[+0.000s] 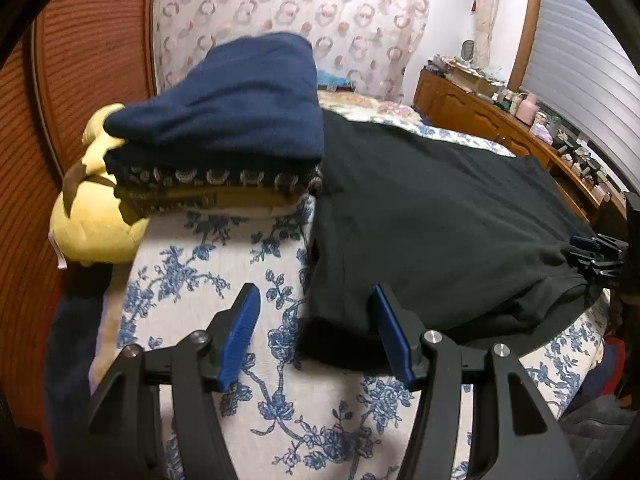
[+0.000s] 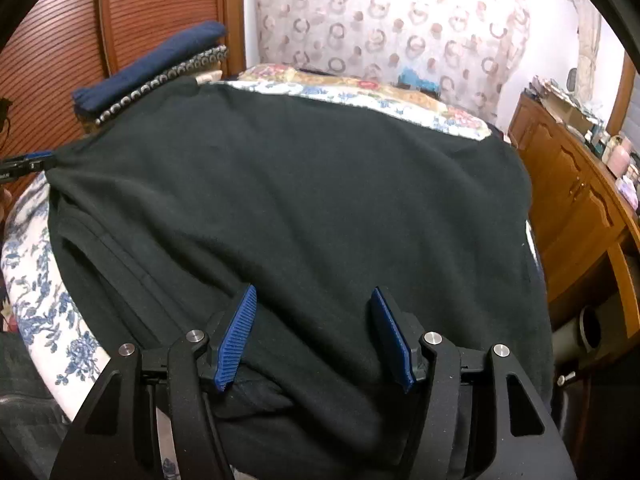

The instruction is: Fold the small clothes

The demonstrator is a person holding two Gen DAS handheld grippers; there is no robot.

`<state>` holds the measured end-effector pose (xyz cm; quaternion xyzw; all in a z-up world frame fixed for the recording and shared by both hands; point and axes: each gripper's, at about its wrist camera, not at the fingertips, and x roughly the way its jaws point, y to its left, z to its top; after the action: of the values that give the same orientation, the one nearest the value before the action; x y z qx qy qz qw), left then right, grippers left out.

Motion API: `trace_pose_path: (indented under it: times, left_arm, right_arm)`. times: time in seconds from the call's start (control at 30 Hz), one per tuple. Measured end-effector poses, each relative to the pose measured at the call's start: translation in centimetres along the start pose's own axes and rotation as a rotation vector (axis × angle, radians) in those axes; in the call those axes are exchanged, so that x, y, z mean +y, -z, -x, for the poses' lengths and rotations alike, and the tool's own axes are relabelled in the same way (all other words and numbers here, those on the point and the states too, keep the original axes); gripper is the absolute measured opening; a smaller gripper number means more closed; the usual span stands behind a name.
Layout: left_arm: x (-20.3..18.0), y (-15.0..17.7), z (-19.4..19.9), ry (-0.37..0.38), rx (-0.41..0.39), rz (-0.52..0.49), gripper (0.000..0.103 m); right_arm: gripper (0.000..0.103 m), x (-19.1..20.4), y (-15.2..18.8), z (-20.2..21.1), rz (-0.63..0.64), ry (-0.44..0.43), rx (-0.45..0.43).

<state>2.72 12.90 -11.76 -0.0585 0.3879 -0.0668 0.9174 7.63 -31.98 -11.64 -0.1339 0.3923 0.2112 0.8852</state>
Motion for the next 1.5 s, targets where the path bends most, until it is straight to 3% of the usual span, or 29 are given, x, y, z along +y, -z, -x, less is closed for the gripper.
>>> trace_pose_path:
  times: [0.23,0.6,0.77,0.93,1.17,1.5]
  left_arm:
    - [-0.6,0.4,-1.7,0.01,0.067,-0.007,0.057]
    - [-1.8,0.8,-1.6,-0.008,0.063,-0.053,0.057]
    - [-2.1,1.1,-1.4,0.023,0.059,-0.074,0.039]
    - [-2.5,1.2,-1.3,0.071,0.058,-0.083,0.01]
    - [-3.9,-0.2,0.4,0.143,-0.03,-0.085,0.006]
    - [-9.4,-5.6,2.3,0.237,-0.149,-0.186,0.005]
  right_arm:
    - [0.072,-0.6,0.4,0.0,-0.043,-0.002,-0.007]
    - [0.073,-0.6,0.9,0.2,-0.056,0.007,-0.03]
    - [0.074,-0.6,1.0,0.2,-0.056,0.006,-0.03]
    - [0.074,-0.6,0.9,0.2,-0.058,0.007,-0.031]
    - [0.074,-0.5,0.9,0.3,-0.062,0.021,-0.033]
    - [0.074,-0.9,1.1,0.7,-0.074,0.014,-0.029]
